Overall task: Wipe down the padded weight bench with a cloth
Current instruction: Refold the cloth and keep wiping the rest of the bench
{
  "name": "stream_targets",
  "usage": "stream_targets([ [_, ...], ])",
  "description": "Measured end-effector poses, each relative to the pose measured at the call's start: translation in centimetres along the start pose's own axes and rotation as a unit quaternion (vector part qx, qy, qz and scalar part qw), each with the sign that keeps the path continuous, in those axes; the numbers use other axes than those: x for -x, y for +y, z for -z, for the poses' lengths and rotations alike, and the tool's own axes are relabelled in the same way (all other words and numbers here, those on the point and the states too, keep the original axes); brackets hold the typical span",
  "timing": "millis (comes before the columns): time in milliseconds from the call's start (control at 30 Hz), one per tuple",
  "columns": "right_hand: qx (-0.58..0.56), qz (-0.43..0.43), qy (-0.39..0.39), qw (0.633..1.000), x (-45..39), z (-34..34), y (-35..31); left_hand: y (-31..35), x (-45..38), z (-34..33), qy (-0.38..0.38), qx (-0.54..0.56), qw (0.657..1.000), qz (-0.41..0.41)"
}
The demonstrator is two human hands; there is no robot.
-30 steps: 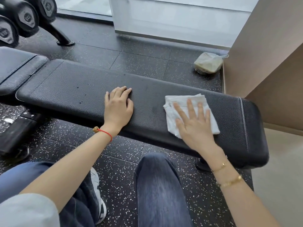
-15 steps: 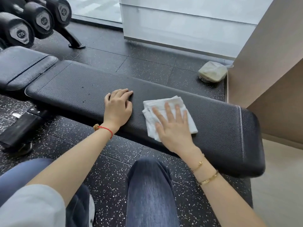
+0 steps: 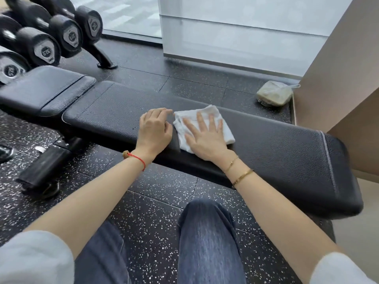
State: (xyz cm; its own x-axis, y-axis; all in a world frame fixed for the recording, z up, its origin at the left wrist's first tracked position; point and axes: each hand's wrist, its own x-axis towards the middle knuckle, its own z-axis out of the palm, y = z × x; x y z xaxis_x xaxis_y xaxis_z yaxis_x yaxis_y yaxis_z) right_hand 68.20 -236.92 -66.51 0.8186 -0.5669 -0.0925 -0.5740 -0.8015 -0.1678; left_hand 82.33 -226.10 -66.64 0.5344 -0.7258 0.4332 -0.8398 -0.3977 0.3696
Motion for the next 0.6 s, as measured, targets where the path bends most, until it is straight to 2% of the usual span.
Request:
stream_targets([
  [133, -0.007, 0.003, -0.004, 1.000, 0.7, -0.2, 0.1, -6.9, -0.8, 3.3, 0.027, -0.040, 0.999, -0.008],
  [267, -0.023, -0.082, -0.009, 0.996, -2.9, 0.7, -0.7, -13.1, -2.4, 4.6, -0.001, -0.057, 0.998, 0.014],
  [367, -0.033, -0.120, -0.015, 0.992, -7.2, 1.0, -3.7, -15.7, -3.3, 4.4, -0.032, -0.059, 0.998, 0.015],
  [467, -0.019, -0.102, -0.010, 0.995, -9.5, 0.2, -8.4, -17.2, -3.5, 3.8, -0.049, -0.052, 0.997, 0.020],
  [600, -0.003, -0.047, 0.016, 0.999, -8.1, -1.5, -11.9, -17.8, -3.4, 3.3, -0.040, -0.029, 0.998, 0.029],
])
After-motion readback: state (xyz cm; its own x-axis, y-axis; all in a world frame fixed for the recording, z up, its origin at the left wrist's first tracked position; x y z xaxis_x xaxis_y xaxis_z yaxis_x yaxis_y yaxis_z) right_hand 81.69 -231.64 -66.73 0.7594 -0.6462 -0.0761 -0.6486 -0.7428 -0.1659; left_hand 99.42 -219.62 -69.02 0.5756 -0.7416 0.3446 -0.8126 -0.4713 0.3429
